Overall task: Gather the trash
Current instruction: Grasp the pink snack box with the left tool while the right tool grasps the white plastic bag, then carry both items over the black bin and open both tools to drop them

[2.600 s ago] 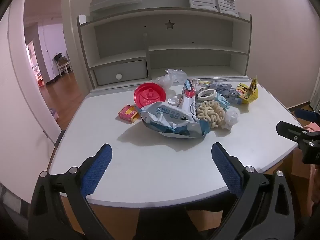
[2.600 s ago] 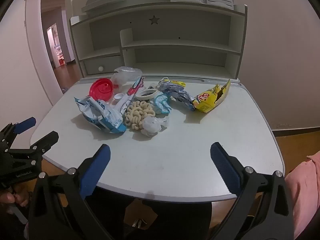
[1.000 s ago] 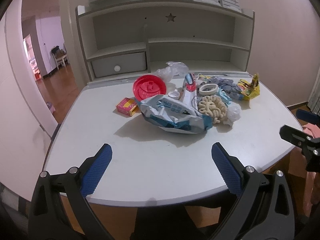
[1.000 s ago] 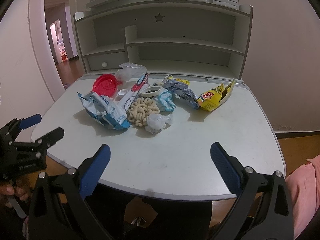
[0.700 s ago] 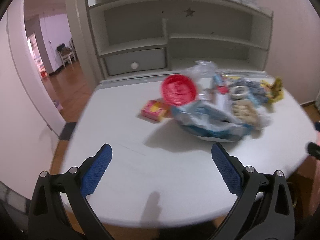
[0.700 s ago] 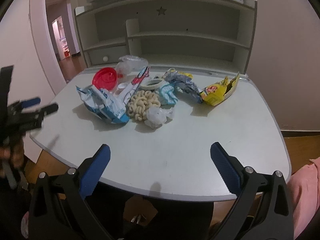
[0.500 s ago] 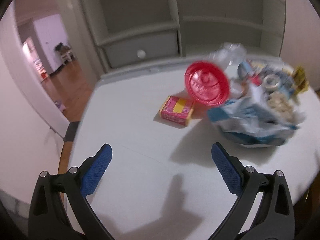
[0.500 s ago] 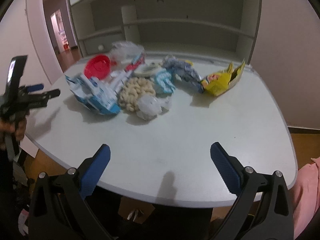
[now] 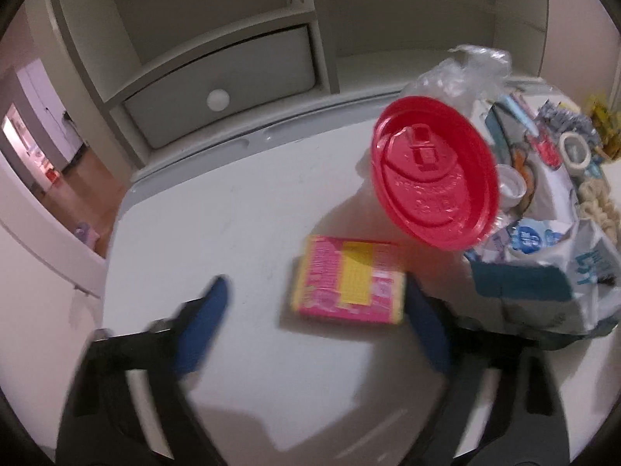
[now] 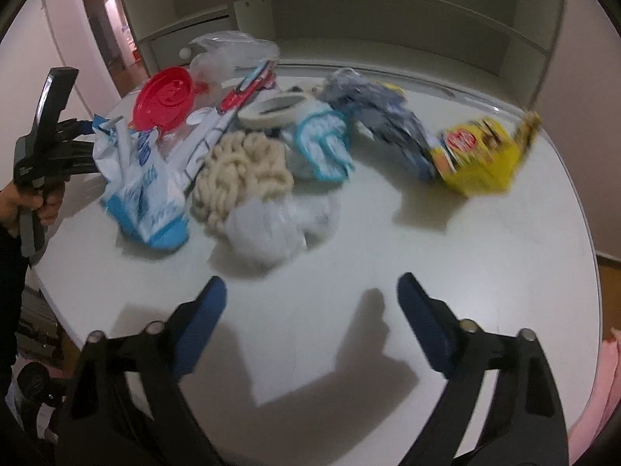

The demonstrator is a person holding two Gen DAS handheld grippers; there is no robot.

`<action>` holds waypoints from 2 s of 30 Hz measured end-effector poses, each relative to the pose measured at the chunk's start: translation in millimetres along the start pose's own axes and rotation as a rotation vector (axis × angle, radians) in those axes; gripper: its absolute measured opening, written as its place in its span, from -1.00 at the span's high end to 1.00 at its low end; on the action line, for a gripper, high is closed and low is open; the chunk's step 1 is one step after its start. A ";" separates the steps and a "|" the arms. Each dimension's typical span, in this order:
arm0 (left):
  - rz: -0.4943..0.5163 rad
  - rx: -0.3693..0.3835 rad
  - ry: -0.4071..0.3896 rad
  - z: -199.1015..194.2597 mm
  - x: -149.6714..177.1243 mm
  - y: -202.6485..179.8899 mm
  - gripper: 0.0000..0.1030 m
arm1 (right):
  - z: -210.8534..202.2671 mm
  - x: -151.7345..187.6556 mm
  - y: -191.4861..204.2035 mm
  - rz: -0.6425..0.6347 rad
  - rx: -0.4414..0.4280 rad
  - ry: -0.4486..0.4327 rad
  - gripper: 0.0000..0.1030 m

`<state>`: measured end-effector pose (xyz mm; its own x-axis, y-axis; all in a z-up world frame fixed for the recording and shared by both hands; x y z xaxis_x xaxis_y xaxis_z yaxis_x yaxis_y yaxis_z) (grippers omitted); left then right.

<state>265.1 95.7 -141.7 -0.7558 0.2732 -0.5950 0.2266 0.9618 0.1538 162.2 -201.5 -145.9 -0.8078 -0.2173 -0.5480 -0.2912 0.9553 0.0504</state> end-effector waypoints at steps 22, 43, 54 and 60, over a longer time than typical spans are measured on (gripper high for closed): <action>0.033 0.066 -0.138 -132.6 19.5 -92.0 0.03 | -86.7 26.5 -57.3 0.122 0.049 -0.140 0.05; 0.645 0.796 0.010 -128.5 140.5 -673.5 0.04 | -165.5 425.0 -339.7 0.861 0.386 -0.006 0.05; 0.710 0.799 0.254 -12.5 218.5 -764.7 0.03 | -95.3 517.7 -365.5 1.049 0.310 0.073 0.05; 0.713 0.779 0.318 18.8 239.0 -773.3 -0.07 | -68.3 535.3 -371.9 1.090 0.282 0.101 0.04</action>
<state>-79.3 -583.1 -417.7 -0.3961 0.8607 -0.3199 0.9142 0.3372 -0.2249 -196.8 -686.7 -401.0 -0.6015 0.7565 -0.2567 0.7097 0.6536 0.2630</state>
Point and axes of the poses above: each gripper's, at about its wrist camera, not at the fingertips, and z roughly the way its jaws point, y to its left, x to its underside, the point moved 7 cm from there along z, roughly the way its jaws point
